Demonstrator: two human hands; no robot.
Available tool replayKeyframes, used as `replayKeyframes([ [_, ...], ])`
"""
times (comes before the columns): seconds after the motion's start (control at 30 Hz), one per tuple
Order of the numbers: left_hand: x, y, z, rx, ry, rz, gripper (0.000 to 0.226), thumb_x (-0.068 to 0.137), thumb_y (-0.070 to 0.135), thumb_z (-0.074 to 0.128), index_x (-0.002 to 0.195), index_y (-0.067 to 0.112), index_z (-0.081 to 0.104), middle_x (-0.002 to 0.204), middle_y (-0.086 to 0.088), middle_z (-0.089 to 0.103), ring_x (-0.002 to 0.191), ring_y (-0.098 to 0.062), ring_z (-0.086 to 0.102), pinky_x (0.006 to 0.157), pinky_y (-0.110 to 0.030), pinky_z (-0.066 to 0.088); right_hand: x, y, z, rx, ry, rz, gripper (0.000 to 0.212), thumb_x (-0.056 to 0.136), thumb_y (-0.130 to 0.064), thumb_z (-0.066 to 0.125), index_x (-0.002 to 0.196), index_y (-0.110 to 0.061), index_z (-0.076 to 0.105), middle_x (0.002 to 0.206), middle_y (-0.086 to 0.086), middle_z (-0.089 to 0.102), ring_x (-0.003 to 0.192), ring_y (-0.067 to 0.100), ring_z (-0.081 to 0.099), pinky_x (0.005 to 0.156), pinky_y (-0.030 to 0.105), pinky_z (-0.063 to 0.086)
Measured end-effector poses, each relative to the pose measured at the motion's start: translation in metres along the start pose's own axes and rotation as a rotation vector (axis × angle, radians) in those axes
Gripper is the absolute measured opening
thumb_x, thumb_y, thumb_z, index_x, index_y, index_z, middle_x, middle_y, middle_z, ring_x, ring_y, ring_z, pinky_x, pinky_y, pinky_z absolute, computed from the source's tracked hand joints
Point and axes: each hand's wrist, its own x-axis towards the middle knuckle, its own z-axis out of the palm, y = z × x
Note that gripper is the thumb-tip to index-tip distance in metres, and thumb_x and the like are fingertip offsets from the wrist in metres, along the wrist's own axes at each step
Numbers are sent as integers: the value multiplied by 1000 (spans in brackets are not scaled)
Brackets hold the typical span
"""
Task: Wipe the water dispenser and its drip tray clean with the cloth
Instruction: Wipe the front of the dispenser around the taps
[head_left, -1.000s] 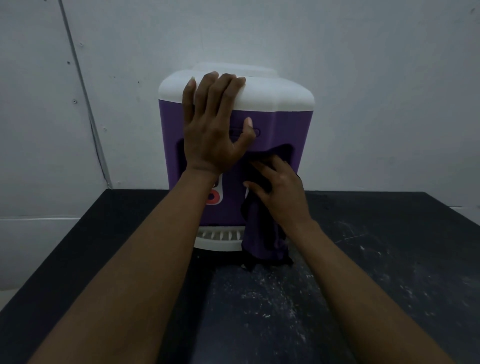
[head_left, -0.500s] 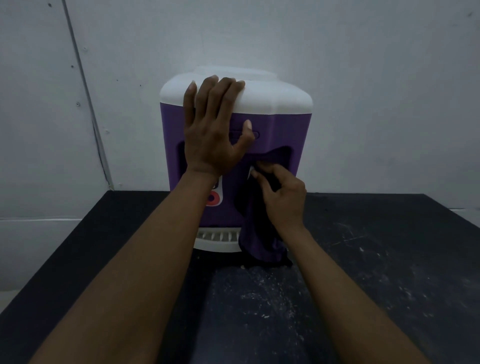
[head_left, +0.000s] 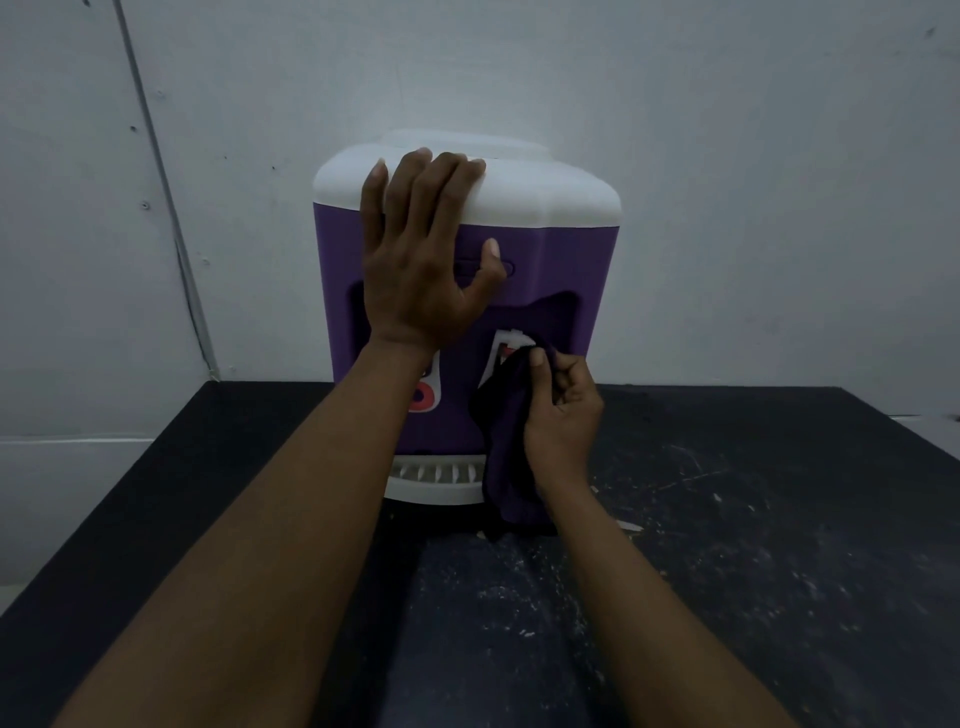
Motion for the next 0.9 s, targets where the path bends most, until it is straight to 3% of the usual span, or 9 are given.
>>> replayKeyframes([
  [0.2, 0, 1, 1, 3, -6, -1, 57, 88, 36, 59, 137, 6, 59, 138, -13, 59, 136, -34, 48, 118, -56, 27, -8, 11, 6, 59, 69, 46, 15, 102, -20, 66, 96, -6, 68, 93, 11, 74, 87, 11, 67, 81, 26, 56],
  [0.5, 0, -1, 3, -7, 2, 1, 57, 88, 36, 60, 136, 6, 60, 137, -13, 60, 135, -34, 49, 118, -56, 27, -20, 31, 3, 55, 49, 134, 10, 101, -17, 67, 95, -9, 69, 85, -3, 73, 82, 8, 66, 75, 24, 55],
  [0.67, -1, -2, 4, -6, 15, -1, 57, 88, 37, 60, 136, 7, 60, 137, -12, 60, 135, -34, 49, 117, -56, 29, -24, 31, 8, 35, 30, 140, 16, 96, -17, 74, 104, -9, 62, 102, 12, 71, 93, 16, 66, 87, 36, 58],
  [0.9, -2, -2, 4, 1, 10, -3, 57, 88, 36, 61, 136, 6, 60, 137, -13, 60, 135, -34, 50, 117, -57, 29, -22, 25, 23, -65, 103, 79, 35, 83, -26, 88, 94, -20, 55, 93, -3, 68, 84, 1, 62, 79, 20, 55],
])
